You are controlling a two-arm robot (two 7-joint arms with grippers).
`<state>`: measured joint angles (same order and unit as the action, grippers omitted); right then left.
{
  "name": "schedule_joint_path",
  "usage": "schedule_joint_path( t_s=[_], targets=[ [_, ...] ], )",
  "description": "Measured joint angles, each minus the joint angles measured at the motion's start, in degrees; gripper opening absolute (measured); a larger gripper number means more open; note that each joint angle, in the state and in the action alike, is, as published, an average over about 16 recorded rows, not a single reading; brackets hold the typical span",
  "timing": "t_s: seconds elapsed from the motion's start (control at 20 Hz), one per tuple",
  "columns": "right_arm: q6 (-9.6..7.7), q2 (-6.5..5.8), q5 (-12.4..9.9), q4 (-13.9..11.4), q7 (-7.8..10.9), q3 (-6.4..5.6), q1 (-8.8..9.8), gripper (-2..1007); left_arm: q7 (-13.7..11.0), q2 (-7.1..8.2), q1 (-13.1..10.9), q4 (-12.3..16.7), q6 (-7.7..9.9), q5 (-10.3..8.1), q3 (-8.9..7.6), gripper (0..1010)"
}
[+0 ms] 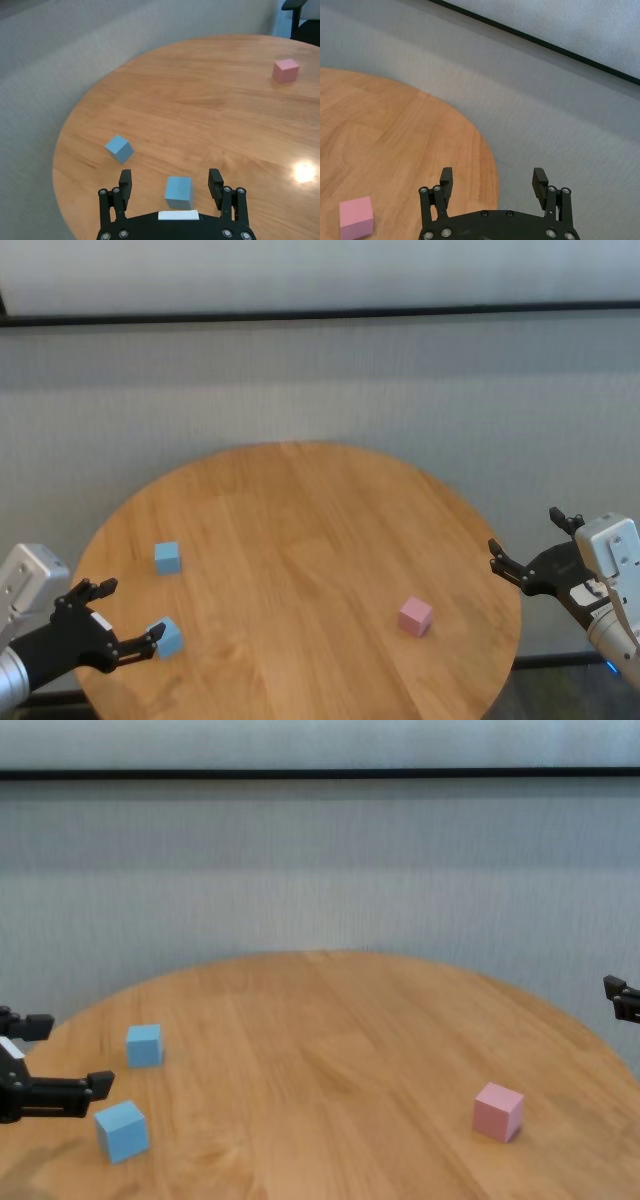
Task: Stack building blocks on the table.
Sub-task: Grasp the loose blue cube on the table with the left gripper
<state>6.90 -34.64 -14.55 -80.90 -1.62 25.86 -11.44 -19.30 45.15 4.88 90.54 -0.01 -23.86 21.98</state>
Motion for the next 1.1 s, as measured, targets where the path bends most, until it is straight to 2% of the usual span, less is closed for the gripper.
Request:
schedule_joint_path(
  t_s=[0.25, 0.75, 1.1],
  targets=[
    [0.00, 0.00, 0.00, 0.00, 0.00, 0.00, 0.00, 1001, -0.08, -1.13, 0.48, -1.32, -0.20, 1.17, -0.12, 1003],
    [0.00, 0.00, 0.00, 0.00, 0.00, 0.00, 0.00, 1001, 0.68, -2.41, 0.12, -2.51, -1.52, 3.04, -1.77, 1002],
    [0.00, 0.00, 0.00, 0.00, 0.00, 0.00, 0.00, 1001, 0.24, -3.68, 1.06, -4.01, -2.15, 4.88, -2.08, 1002]
  ],
)
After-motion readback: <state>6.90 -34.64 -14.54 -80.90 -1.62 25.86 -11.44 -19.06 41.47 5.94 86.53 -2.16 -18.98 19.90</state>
